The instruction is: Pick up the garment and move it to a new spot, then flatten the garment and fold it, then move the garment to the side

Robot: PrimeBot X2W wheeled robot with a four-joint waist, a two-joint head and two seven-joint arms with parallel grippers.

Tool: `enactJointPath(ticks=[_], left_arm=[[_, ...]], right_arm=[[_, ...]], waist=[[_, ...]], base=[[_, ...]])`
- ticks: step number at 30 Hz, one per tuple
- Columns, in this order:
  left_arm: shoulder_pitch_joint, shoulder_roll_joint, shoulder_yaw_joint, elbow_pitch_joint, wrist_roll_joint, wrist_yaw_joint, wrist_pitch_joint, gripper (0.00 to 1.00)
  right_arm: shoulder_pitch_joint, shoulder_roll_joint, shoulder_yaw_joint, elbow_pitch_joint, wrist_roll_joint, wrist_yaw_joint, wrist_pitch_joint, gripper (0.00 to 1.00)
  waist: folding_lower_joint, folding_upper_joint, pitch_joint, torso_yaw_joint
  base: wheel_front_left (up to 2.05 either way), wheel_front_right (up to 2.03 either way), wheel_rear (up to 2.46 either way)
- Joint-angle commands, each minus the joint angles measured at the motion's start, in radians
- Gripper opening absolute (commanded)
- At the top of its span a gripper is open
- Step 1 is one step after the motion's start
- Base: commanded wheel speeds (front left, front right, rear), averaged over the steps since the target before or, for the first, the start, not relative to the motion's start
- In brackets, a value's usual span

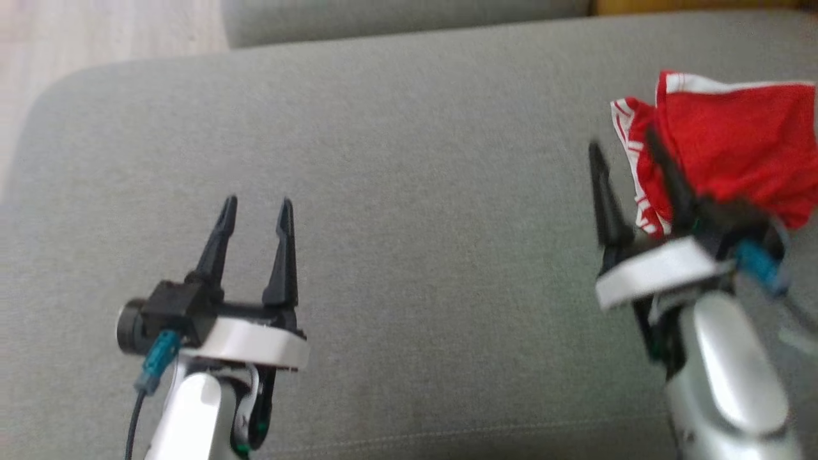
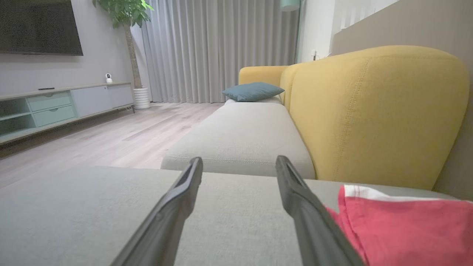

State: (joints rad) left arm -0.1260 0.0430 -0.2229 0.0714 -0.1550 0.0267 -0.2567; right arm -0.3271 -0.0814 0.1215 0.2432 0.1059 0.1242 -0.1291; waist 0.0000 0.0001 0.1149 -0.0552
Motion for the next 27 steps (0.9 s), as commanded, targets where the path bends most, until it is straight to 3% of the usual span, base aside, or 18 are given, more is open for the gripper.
enactJointPath(ticks=[1, 15, 27], left_arm=[[-0.016, 0.007, 0.025, -0.028, -0.013, 0.004, -0.005, 1.00], [0.048, 0.007, 0.026, -0.025, -0.033, 0.018, -0.005, 1.00], [0.048, 0.007, 0.026, -0.030, -0.030, 0.008, -0.005, 1.00]], right_arm=[[0.011, 0.013, 0.017, -0.038, -0.016, 0.007, -0.025, 1.00], [0.168, 0.031, 0.008, -0.044, 0.087, 0.007, -0.112, 1.00], [0.171, 0.031, 0.015, -0.038, 0.105, 0.007, -0.129, 1.00]], waist=[[0.0000, -0.0001, -0.033, 0.022], [0.0000, -0.0001, -0.067, 0.032], [0.0000, -0.0001, -0.066, 0.026]], base=[[0.00, 0.00, 0.00], [0.00, 0.00, 0.00], [0.00, 0.00, 0.00]])
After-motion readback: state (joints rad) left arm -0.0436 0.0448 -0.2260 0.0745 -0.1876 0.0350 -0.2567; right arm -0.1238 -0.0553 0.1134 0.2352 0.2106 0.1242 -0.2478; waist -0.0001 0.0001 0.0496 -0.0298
